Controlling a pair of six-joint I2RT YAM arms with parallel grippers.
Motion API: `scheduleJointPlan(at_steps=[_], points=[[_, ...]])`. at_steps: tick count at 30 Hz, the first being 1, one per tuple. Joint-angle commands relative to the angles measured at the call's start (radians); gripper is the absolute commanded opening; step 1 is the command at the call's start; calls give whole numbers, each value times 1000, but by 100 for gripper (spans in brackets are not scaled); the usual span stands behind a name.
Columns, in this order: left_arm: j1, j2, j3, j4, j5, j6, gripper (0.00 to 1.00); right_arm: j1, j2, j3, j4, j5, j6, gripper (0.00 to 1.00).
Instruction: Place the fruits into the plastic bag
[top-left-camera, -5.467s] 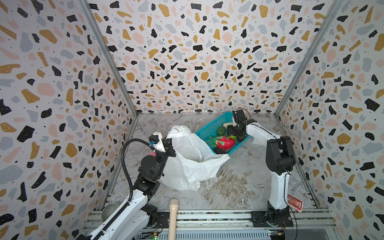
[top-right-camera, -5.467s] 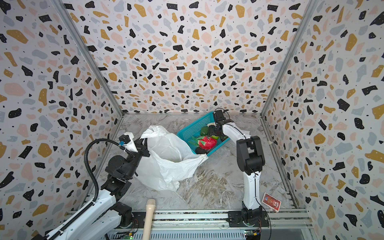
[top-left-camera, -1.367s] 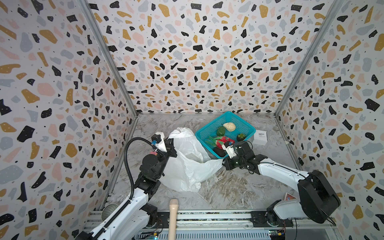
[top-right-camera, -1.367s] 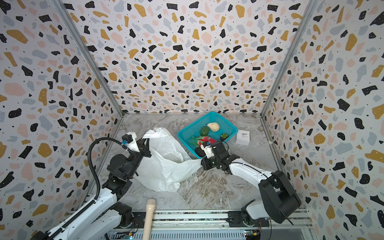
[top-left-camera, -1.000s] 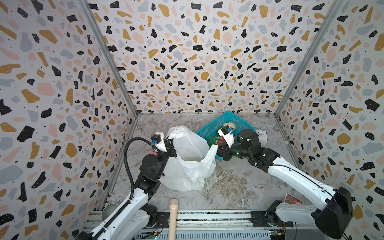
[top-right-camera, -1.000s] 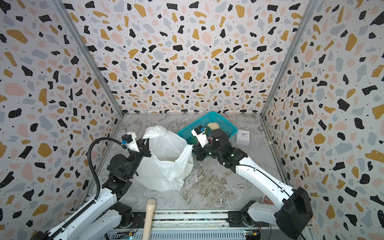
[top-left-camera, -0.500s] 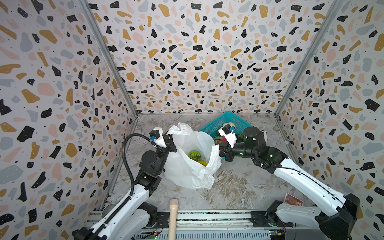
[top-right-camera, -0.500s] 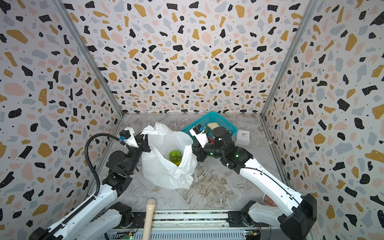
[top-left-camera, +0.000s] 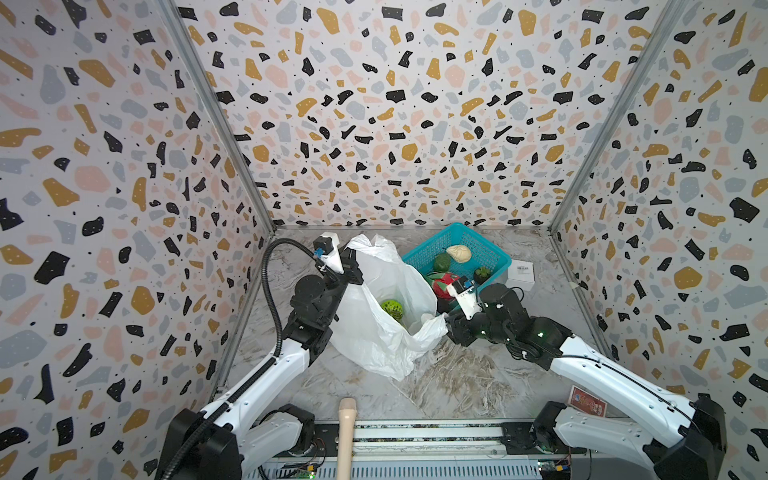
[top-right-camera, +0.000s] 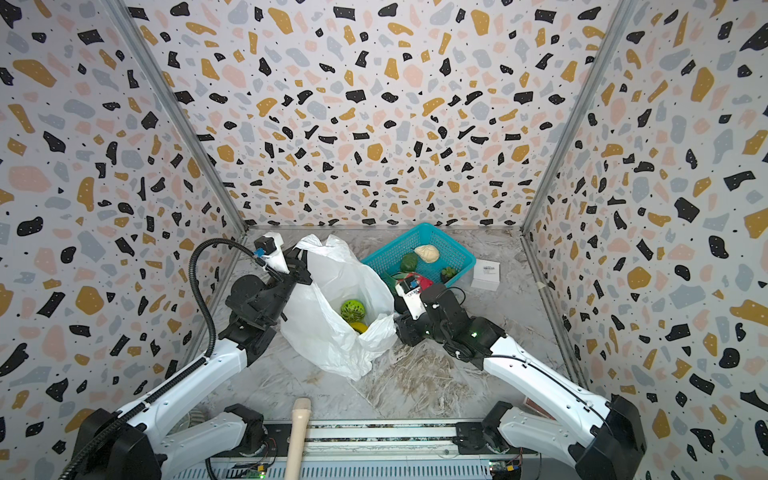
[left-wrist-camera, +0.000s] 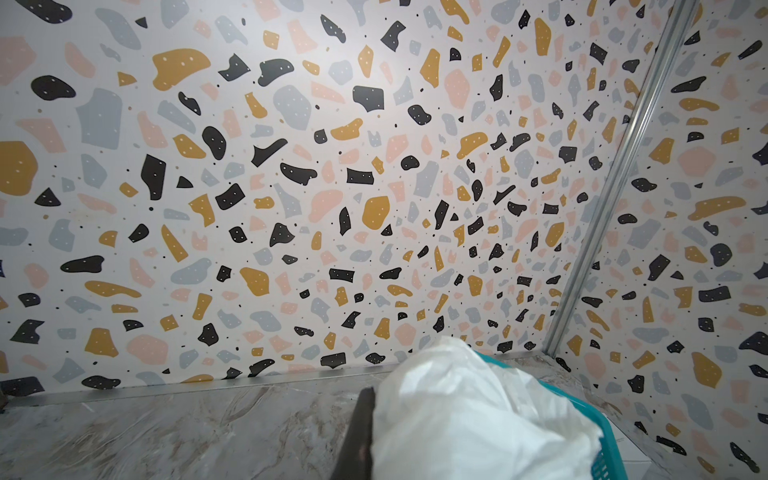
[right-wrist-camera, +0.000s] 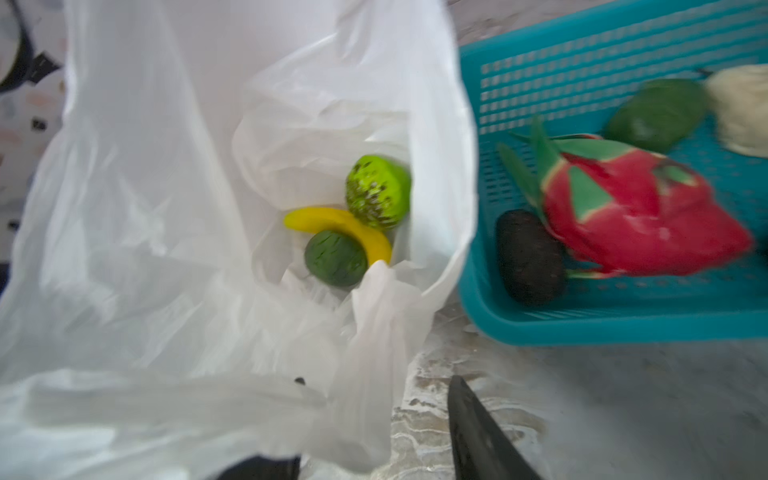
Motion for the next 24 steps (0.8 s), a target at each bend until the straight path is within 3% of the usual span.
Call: scheduleJointPlan(at_steps=[1,9,12,16,19,22,24], points=[[4,-38,-29,12,41,8,0,-58,-77,-40,-21,234,144,58],[4,-88,-89,4,19,-21,0,-167,-222,-121,75,376,288,61],[5,-88,-93,-6,17,-25,0,-182,-230,-148,159,274,224,61],[5,-86,-97,-7,14,-17,0,-190,-169,-122,117,197,205,62],[4,-94,-103,-10,11,-16,0,-271,-120,-102,148,120,198,62],[5,-107,-109,-20,-1,-27,0,-375,28,8,171,47,177,62],[4,-118,-114,-25,-19,-51,0,-406,176,144,118,66,146,62]])
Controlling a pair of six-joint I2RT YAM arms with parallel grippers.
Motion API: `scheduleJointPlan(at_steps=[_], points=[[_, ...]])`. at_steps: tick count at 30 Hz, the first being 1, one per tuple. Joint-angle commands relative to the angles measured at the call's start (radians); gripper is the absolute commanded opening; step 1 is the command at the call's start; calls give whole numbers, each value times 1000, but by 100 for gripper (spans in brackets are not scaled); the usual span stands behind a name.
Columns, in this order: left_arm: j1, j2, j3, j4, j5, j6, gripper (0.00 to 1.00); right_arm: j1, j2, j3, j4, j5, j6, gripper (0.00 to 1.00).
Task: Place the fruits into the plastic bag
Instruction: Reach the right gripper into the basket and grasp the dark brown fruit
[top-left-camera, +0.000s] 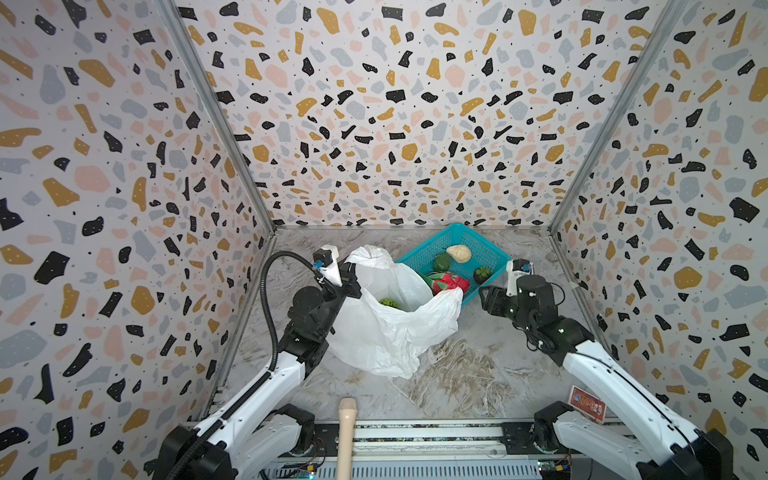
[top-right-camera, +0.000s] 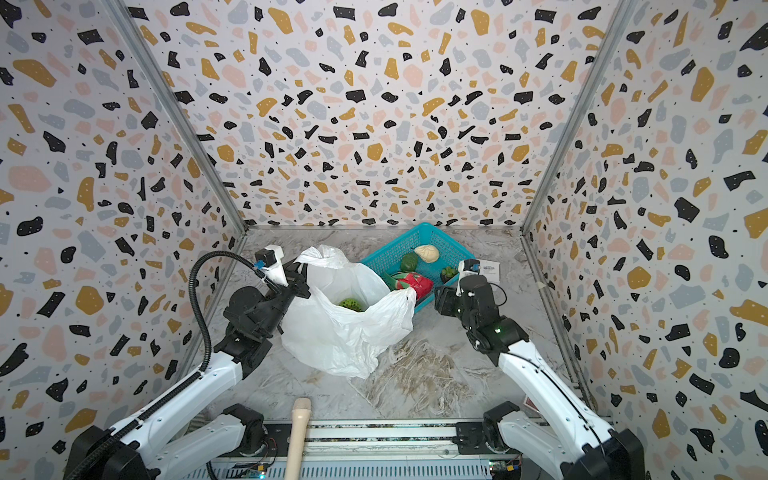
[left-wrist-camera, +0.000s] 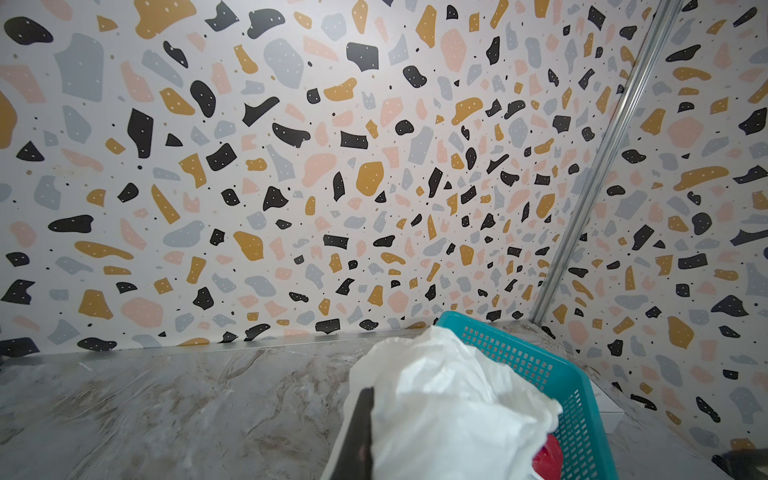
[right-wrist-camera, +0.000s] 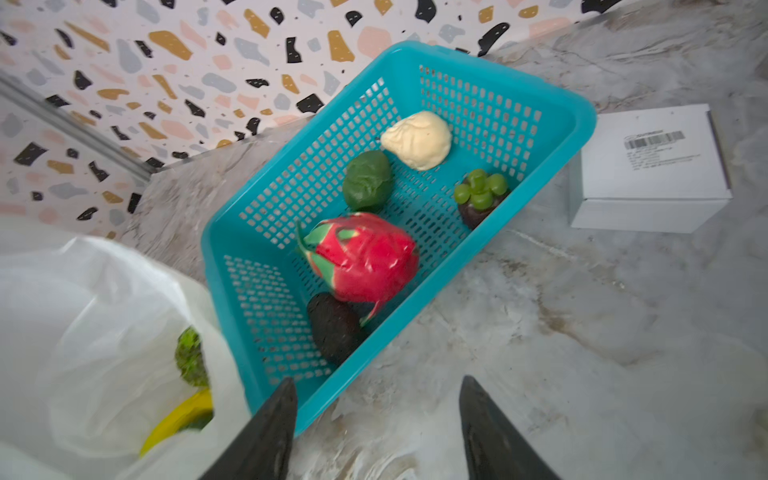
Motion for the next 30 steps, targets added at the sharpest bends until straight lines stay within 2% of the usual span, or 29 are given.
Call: scheduleJointPlan(at_steps=[1,7,9,12,14,19,30], points=[[4,-33,-14,26,-39,-42,0,-46,207,238,-40,-26,-77,63],[4,-56,-15,9,-86,-102,0,-49,710,758,-385,173,-202,63],[5,-61,-14,4,-89,-98,0,-52,821,875,-449,238,-214,63],[4,-66,-15,-7,-101,-84,0,-71,938,993,-507,251,-221,62],[4,-70,-17,-7,-105,-77,0,-92,988,1031,-536,227,-215,62],[4,-74,-22,-10,-108,-56,0,-130,1033,1005,-520,212,-209,62],[4,-69,-22,-15,-117,-43,0,-137,1128,989,-492,107,-209,60]])
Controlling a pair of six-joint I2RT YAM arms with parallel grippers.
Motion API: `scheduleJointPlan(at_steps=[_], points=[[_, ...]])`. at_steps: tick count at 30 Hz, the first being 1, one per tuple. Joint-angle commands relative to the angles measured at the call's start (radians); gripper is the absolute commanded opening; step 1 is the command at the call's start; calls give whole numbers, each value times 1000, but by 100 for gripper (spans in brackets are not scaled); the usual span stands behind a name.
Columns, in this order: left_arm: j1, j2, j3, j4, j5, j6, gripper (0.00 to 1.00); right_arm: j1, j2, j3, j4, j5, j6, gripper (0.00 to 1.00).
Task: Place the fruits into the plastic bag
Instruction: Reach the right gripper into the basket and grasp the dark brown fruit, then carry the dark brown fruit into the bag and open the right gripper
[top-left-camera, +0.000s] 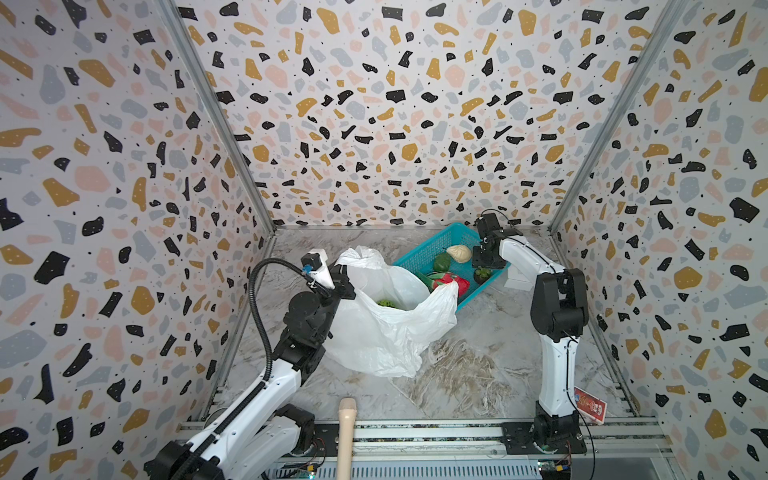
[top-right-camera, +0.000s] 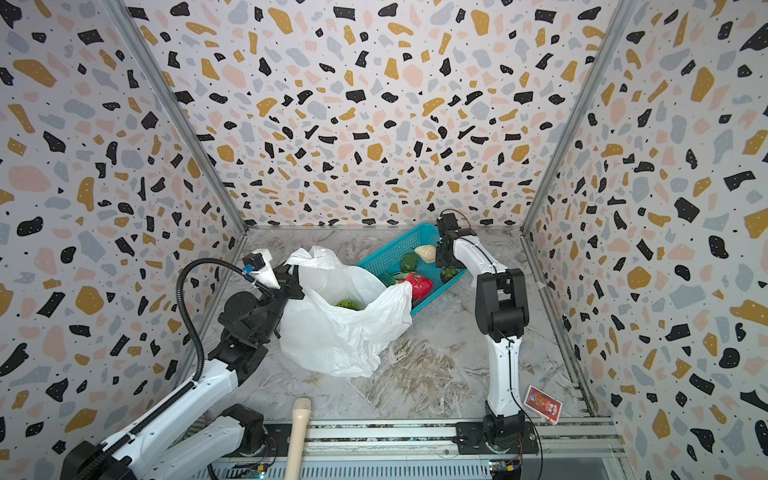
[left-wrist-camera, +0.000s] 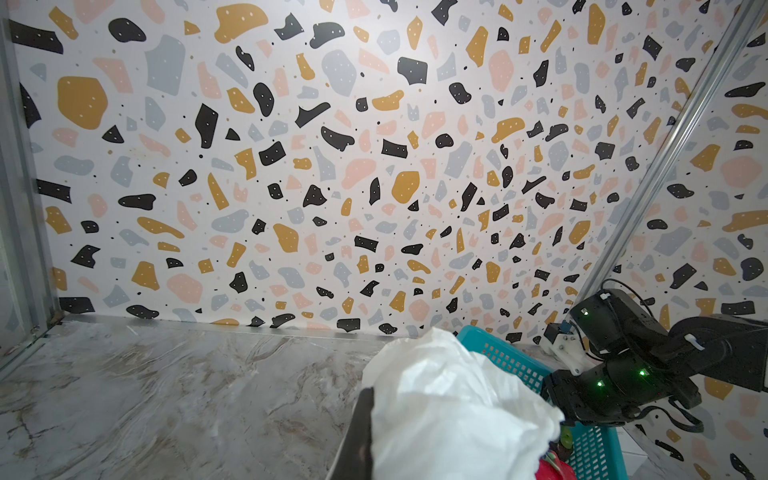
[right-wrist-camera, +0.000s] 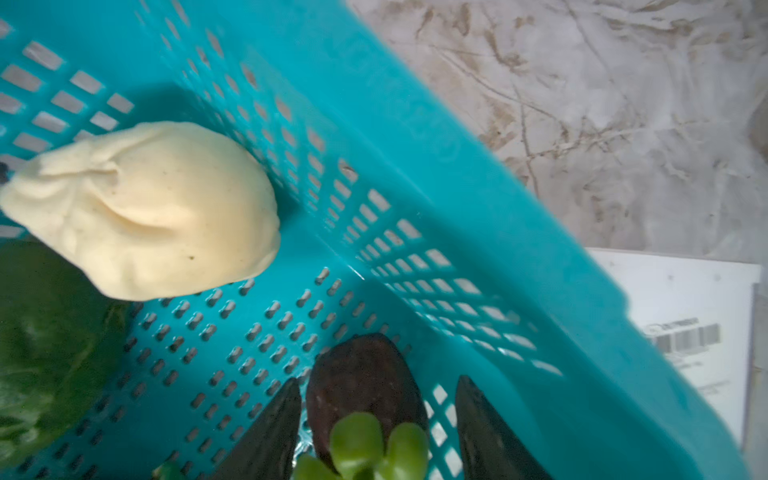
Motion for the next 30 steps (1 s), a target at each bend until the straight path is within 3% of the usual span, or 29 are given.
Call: scheduleJointPlan(at_steps=[1,12,14,16,19,25,30], points=[[4,-10,-6,28,-12,22,0,3,31,4,-41,-49,5,59],[4,1,-3,34,-8,25,0,6,58,-8,-48,-98,-5,58],[5,4,-1,32,-8,27,0,10,52,-17,-43,-113,-12,50],[5,3,-2,32,-8,28,0,15,40,-24,-38,-124,-14,30],[4,1,0,28,-6,37,0,21,3,-42,-18,-146,-14,14],[5,-4,2,18,1,47,0,21,-109,-44,21,-164,-8,11],[3,-6,5,12,25,50,0,22,-242,-71,77,-254,-16,12]])
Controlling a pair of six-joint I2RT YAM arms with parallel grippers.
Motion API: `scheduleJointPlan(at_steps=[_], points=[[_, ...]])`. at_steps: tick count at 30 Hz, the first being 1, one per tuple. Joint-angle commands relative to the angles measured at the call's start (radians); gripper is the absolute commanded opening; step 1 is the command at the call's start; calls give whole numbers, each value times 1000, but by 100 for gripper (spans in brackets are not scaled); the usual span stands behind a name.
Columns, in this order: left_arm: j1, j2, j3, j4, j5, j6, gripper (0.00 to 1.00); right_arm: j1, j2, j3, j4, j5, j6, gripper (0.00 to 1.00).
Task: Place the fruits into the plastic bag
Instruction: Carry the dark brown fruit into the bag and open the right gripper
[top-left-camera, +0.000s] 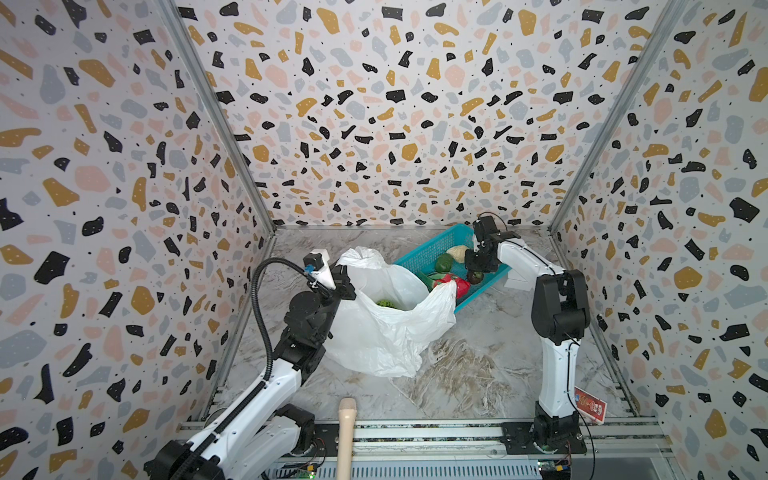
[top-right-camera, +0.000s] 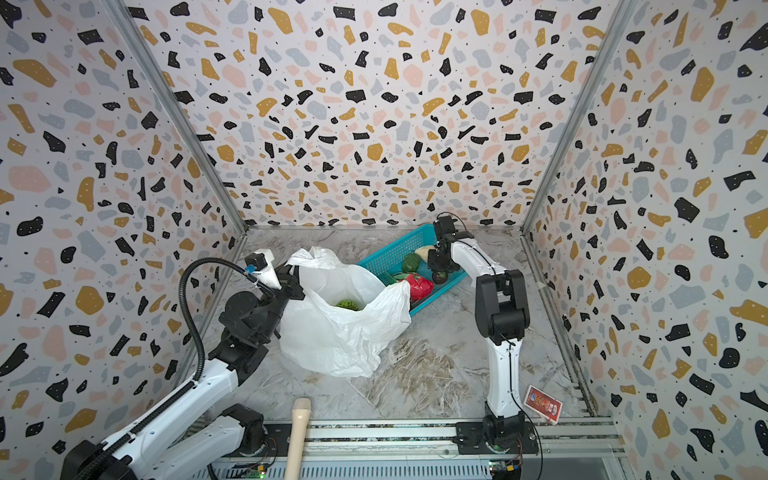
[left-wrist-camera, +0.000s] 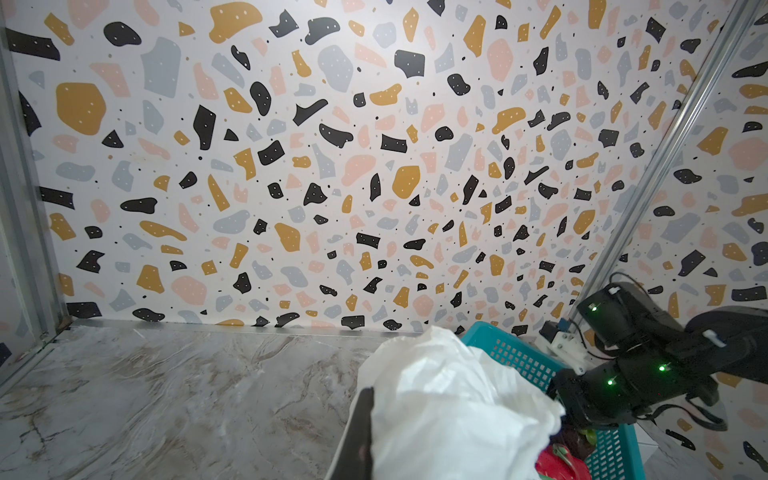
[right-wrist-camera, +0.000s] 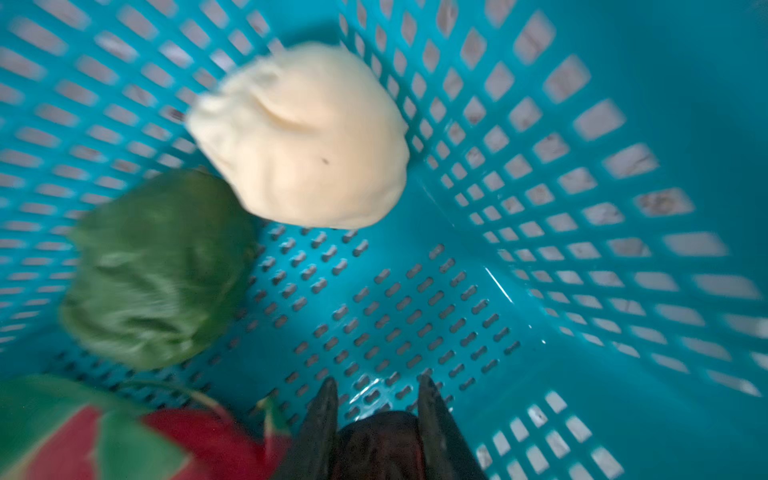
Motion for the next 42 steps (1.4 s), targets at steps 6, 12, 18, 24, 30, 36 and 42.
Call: scheduleJointPlan(at_steps=[6,12,18,24,30,36,42], points=[[4,-11,12,8,38,27,0,50,-297,-67,118,-265,-41,13],[4,-20,11,-16,51,34,0,179,-436,-158,244,-487,-70,14],[4,-32,8,-28,59,28,0,328,-437,-237,363,-623,-71,17],[4,-45,13,-50,57,32,0,461,-335,-235,269,-689,-167,21],[4,-46,6,-53,57,31,0,538,-222,-274,150,-709,-253,23],[4,-49,10,-59,57,35,0,551,-243,-295,169,-687,-251,57],[4,-51,7,-67,69,44,0,515,-339,-275,219,-623,-229,81]])
